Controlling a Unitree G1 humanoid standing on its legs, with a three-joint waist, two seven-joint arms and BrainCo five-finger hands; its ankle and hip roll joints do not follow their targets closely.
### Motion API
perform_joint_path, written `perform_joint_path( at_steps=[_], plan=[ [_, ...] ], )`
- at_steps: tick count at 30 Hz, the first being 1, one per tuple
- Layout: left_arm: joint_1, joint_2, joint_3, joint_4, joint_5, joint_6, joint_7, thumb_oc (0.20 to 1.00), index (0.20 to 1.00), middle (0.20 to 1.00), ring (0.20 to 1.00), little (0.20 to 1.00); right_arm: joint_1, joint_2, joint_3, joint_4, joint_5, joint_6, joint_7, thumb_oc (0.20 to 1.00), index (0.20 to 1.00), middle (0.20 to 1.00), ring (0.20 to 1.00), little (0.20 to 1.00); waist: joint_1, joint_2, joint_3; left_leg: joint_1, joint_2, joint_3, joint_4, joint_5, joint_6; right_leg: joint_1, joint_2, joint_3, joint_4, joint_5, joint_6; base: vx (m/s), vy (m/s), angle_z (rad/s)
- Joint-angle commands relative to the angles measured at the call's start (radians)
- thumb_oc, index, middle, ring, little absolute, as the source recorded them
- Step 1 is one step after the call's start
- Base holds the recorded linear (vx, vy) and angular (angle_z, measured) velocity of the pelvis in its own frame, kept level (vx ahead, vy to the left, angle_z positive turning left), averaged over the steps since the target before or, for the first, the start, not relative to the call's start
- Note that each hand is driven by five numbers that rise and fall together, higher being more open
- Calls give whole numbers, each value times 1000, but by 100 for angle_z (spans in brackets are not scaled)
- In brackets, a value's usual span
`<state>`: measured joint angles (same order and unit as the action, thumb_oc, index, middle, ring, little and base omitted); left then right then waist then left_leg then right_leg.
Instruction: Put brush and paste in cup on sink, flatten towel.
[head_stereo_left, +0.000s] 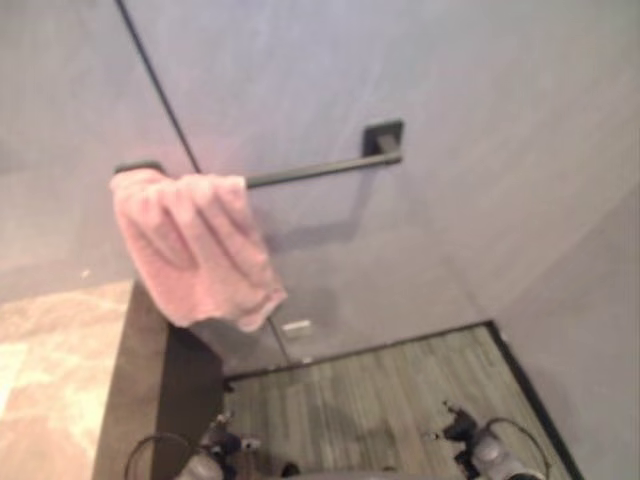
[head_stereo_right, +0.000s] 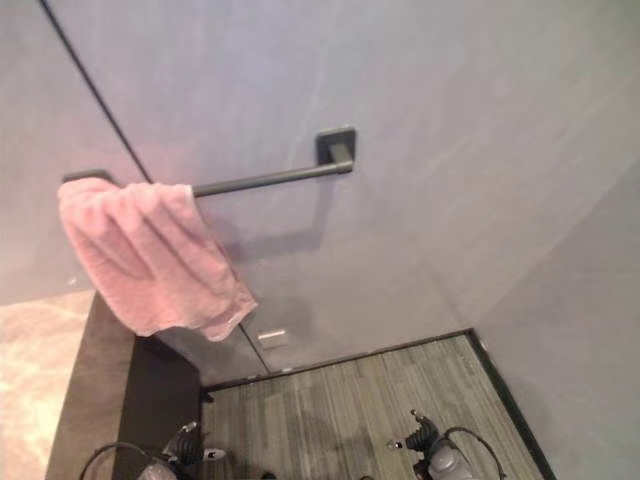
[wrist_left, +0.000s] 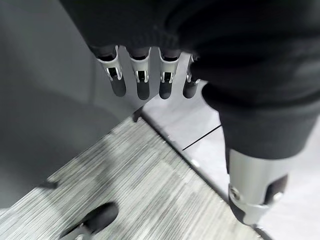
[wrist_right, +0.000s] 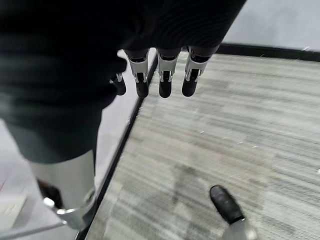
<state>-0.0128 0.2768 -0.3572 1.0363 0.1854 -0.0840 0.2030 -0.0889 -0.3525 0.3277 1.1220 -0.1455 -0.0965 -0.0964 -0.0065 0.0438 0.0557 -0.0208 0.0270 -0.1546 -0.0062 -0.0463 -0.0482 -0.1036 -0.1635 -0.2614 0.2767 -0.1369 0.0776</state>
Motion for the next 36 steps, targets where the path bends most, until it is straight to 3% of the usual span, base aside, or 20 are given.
perform_joint_path(
  at_steps=[1,2,4,5,6,8,9,13,14,15,17,18,25,34,36],
  plan=[
    [3,57,24,-28,-13,-44,-15,1000,1000,1000,1000,1000,-23,17,13,-64,35,-33,6,1000,1000,1000,1000,1000,16,-39,17,-19,-89,-22,98,-51,91,1,48,87,-50,50,9,-48,-75,78],
    [5,65,24,-48,-23,-49,-12,1000,1000,1000,1000,1000,-31,12,21,-77,30,-36,6,1000,1000,1000,1000,1000,25,-36,18,-29,-80,-18,100,-50,90,7,27,72,-102,77,8,-31,-124,49],
    [13,82,40,-97,-41,-47,-13,1000,1000,1000,1000,1000,-38,11,44,-93,24,-43,19,1000,1000,1000,1000,1000,34,-59,15,-37,-72,-34,104,-48,80,30,48,86,-146,54,9,-17,-288,-2],
    [10,88,50,-115,-59,-51,-6,1000,1000,1000,1000,1000,-54,2,77,-105,10,-46,30,1000,1000,1000,1000,1000,39,-73,13,-38,-46,-42,76,-10,58,37,68,75,-177,57,2,-10,-300,14],
    [11,89,50,-116,-59,-51,-6,1000,1000,1000,1000,1000,-54,2,77,-105,10,-46,30,1000,1000,1000,1000,1000,38,-72,12,-37,-45,-44,72,-8,57,39,69,73,-180,58,2,-12,-304,36],
    [22,93,59,-181,-79,-52,-16,1000,1000,1000,1000,1000,-46,-21,83,-144,-1,-52,35,1000,1000,1000,1000,1000,33,-82,6,-40,-22,-63,36,38,27,56,87,37,-222,58,-6,4,-345,36],
    [17,97,48,-220,-71,-56,-21,1000,1000,1000,1000,1000,-45,-50,73,-174,1,-57,28,1000,1000,1000,1000,1000,14,-92,8,-54,25,-48,-11,110,-9,77,108,-10,-264,55,-17,3,-380,56],
    [13,88,47,-257,-76,-56,-16,1000,1000,1000,1000,1000,-45,-63,55,-170,7,-58,6,1000,1000,1000,1000,1000,0,-92,9,-60,45,-3,-47,147,-13,97,114,-50,-306,67,-24,9,-194,76],
    [15,87,44,-290,-73,-54,-19,1000,1000,1000,1000,1000,-45,-70,43,-170,5,-54,-1,1000,1000,1000,1000,1000,-7,-91,10,-68,42,77,-33,137,-3,107,105,-75,-321,76,-20,2,-81,19],
    [21,89,45,-308,-69,-55,-27,1000,1000,1000,1000,1000,-48,-70,39,-166,6,-52,-1,1000,1000,1000,1000,1000,-4,-90,9,-69,29,88,-25,119,4,107,103,-78,-328,79,-18,8,-45,20],
    [39,94,58,-331,-68,-59,-28,1000,1000,1000,1000,1000,-51,-70,35,-164,5,-51,-4,1000,1000,1000,1000,1000,3,-89,6,-67,10,88,-14,94,11,110,104,-72,-335,85,-16,13,-8,34],
    [91,113,75,-412,-62,-66,-37,1000,1000,1000,1000,1000,-56,-70,33,-167,2,-49,-5,1000,1000,1000,1000,1000,14,-80,-2,-69,-25,76,-7,57,26,99,108,-39,-341,92,-15,6,6,24],
    [189,153,115,-571,-60,-66,-65,1000,1000,1000,1000,1000,-41,-63,-5,-182,23,-46,-10,1000,1000,1000,1000,1000,23,-60,-23,-22,-24,80,-76,66,30,117,108,-32,-358,103,-8,40,38,-23],
    [382,379,223,-945,-284,-122,-225,1000,1000,1000,1000,1000,20,-95,-45,-481,152,-70,56,1000,1000,1000,1000,1000,20,-30,-24,-7,-33,95,-81,40,46,122,89,-1,-364,118,12,25,98,-11],
    [400,480,251,-1051,-402,-141,-275,1000,1000,1000,1000,1000,18,-111,-23,-567,213,-88,84,1000,1000,1000,1000,1000,22,-25,-25,-4,-36,103,-81,36,49,124,81,-1,-364,122,21,31,105,4]
  ],
)
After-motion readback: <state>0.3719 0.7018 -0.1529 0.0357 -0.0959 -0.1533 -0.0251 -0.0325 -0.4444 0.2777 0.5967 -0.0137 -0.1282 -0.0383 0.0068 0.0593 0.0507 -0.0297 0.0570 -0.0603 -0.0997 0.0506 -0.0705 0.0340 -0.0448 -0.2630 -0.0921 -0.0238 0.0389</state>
